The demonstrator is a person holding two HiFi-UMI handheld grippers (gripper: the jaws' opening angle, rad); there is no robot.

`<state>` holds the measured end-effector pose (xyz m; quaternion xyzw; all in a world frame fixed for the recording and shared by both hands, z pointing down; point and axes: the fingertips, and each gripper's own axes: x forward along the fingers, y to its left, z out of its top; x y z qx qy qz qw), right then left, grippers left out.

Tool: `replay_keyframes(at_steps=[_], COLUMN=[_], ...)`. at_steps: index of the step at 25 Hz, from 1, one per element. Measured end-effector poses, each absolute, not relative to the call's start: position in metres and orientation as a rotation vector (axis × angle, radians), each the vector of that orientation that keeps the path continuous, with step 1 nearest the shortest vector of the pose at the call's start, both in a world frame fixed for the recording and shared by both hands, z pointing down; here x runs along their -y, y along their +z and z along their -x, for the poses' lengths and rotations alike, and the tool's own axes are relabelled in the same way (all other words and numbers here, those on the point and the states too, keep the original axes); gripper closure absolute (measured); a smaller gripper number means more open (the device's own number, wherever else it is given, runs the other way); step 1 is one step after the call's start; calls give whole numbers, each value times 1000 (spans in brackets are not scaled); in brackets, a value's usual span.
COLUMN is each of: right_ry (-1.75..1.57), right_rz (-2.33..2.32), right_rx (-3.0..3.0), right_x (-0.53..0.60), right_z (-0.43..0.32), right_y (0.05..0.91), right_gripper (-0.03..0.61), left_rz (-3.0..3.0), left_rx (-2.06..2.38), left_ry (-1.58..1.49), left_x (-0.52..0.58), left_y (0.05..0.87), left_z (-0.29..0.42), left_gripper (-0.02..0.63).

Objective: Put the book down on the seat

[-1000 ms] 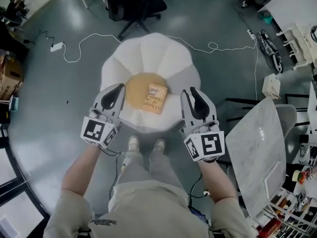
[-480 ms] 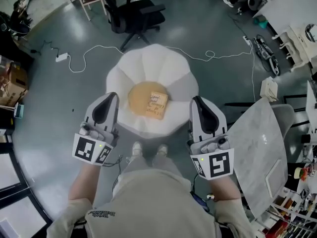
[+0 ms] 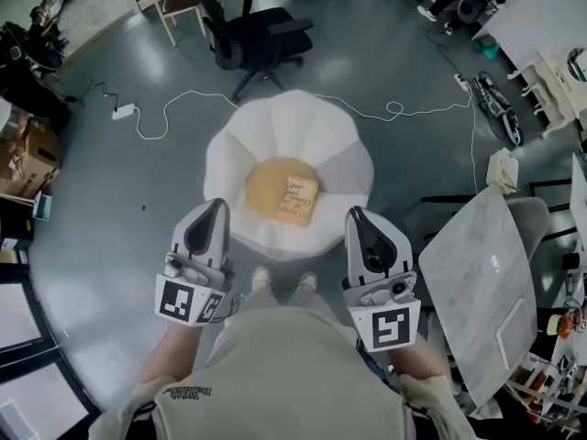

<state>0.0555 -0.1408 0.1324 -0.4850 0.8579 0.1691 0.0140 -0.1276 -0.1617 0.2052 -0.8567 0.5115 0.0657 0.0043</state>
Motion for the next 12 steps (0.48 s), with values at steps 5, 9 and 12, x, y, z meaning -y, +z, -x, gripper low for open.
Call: replay_keyframes(at_steps=[5, 9, 12], right_ry=[592, 552, 494], right_rz=[1534, 1505, 1495], right_rx=[-2629, -2645, -2653], right_x=[134, 137, 142], right_z=[-54, -49, -47], right_y=[123, 127, 131], right_gripper=[565, 565, 566], left_rz=[2638, 2658, 2668], left_rx=[-1501, -1470, -1463], left_ry=[82, 125, 128], left_x=[149, 152, 154], left_y=[208, 203, 200], left_z=[113, 105, 103], left_gripper=[604, 604, 604])
